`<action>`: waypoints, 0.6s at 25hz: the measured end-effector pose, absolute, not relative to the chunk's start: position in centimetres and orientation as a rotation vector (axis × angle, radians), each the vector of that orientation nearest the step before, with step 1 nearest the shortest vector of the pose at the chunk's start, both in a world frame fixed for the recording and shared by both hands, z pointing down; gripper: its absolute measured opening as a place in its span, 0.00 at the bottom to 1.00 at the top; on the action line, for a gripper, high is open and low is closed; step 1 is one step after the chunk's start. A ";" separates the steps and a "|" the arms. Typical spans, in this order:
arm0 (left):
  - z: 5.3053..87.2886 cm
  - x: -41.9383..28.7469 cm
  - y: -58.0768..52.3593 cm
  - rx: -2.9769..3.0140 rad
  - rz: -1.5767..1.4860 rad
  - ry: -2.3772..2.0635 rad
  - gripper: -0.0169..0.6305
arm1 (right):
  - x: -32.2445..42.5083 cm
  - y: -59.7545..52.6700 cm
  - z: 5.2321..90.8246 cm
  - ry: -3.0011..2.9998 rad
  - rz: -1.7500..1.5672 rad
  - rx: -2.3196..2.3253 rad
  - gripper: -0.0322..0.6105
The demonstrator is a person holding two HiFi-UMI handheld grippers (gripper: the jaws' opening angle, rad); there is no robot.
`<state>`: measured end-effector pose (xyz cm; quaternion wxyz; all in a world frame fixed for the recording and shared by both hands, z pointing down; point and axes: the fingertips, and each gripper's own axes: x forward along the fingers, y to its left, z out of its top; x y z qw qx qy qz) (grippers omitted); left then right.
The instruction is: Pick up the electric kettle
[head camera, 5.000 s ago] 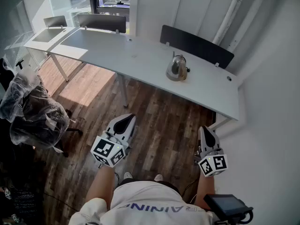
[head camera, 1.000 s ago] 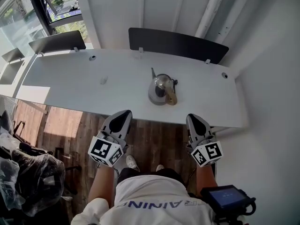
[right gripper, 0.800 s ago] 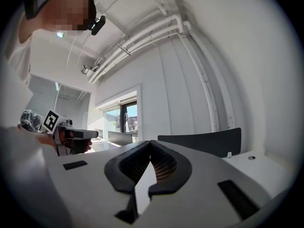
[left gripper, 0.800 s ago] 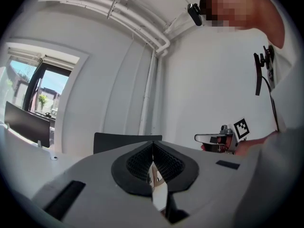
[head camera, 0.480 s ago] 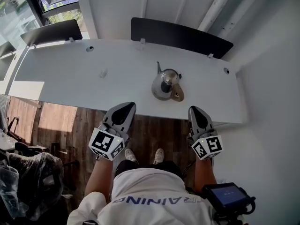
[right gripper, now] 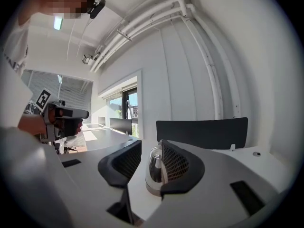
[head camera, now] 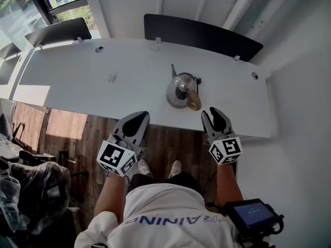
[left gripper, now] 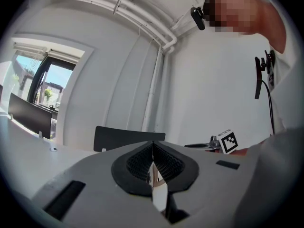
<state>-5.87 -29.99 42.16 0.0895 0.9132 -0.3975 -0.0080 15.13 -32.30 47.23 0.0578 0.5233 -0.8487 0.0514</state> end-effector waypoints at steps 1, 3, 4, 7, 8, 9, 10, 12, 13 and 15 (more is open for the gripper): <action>42.4 -5.7 -30.0 2.710 -0.017 -1.185 0.05 | 15.2 -32.9 47.9 -2.563 0.159 1.575 0.25; 42.8 -5.4 -30.1 2.700 -0.004 -1.189 0.05 | 15.5 -34.1 49.3 -2.547 0.172 1.559 0.30; 43.1 -5.2 -30.2 2.695 0.003 -1.191 0.05 | 15.6 -34.8 50.1 -2.540 0.184 1.554 0.33; 43.6 -4.8 -30.4 2.679 0.024 -1.200 0.05 | 15.7 -36.4 52.9 -2.517 0.219 1.532 0.43; 43.7 -4.7 -30.4 2.673 0.031 -1.205 0.05 | 15.7 -36.9 53.8 -2.507 0.226 1.519 0.45; 43.8 -4.6 -30.5 2.666 0.039 -1.211 0.05 | 15.6 -37.4 54.8 -2.497 0.234 1.507 0.46; 43.9 -4.5 -30.7 2.661 0.049 -1.219 0.05 | 15.7 -37.9 55.8 -2.489 0.244 1.497 0.47; 44.7 -4.3 -31.4 2.651 0.064 -1.238 0.05 | 15.7 -39.4 58.1 -2.479 0.268 1.474 0.47; 45.3 -4.2 -31.9 2.645 0.069 -1.248 0.05 | 15.7 -40.3 59.5 -2.472 0.278 1.459 0.47; 46.4 -4.2 -32.8 2.631 0.079 -1.265 0.05 | 15.5 -41.6 62.3 -2.452 0.289 1.425 0.48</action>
